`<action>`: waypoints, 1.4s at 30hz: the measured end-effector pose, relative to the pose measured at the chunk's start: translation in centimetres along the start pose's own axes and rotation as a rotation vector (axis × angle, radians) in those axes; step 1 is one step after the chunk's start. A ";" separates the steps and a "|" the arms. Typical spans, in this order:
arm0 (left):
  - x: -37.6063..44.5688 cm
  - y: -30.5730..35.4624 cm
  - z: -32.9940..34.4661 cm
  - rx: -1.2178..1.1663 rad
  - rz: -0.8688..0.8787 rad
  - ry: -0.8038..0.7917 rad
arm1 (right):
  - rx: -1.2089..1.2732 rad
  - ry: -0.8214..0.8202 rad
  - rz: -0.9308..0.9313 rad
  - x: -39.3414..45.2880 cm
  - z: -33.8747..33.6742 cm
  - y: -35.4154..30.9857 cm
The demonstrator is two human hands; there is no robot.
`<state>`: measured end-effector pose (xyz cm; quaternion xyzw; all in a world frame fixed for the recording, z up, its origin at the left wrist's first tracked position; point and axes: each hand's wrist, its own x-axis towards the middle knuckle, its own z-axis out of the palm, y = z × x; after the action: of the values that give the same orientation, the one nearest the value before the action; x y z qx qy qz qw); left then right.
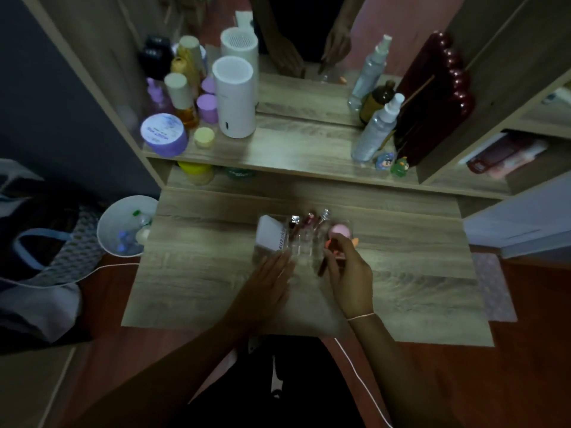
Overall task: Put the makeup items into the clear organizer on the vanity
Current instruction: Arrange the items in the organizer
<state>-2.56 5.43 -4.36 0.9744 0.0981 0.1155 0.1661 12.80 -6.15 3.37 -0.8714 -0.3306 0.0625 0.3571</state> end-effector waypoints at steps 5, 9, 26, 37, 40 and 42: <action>0.5 -0.5 -0.2 0.063 -0.071 -0.042 | 0.111 0.056 0.054 2.8 1.0 -1.9; 0.4 -0.8 0.0 0.067 -0.094 -0.077 | 0.138 0.041 0.081 4.2 2.3 -2.5; 0.7 -0.9 -0.1 0.065 -0.122 -0.118 | -0.026 -0.046 0.078 4.1 4.2 -2.0; 1.1 -0.7 -0.6 0.018 -0.096 -0.091 | -0.083 -0.022 0.050 3.8 4.5 -1.7; 2.0 -0.6 -1.1 0.009 -0.096 -0.056 | -0.052 -0.076 0.081 3.8 4.5 -1.3; 2.7 -0.5 -1.4 0.006 -0.099 -0.033 | -0.061 -0.059 0.085 3.8 4.5 -1.3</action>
<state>-0.45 6.89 -2.76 0.9707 0.1435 0.0906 0.1701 13.50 -0.49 1.37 -0.8928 -0.3054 0.0935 0.3176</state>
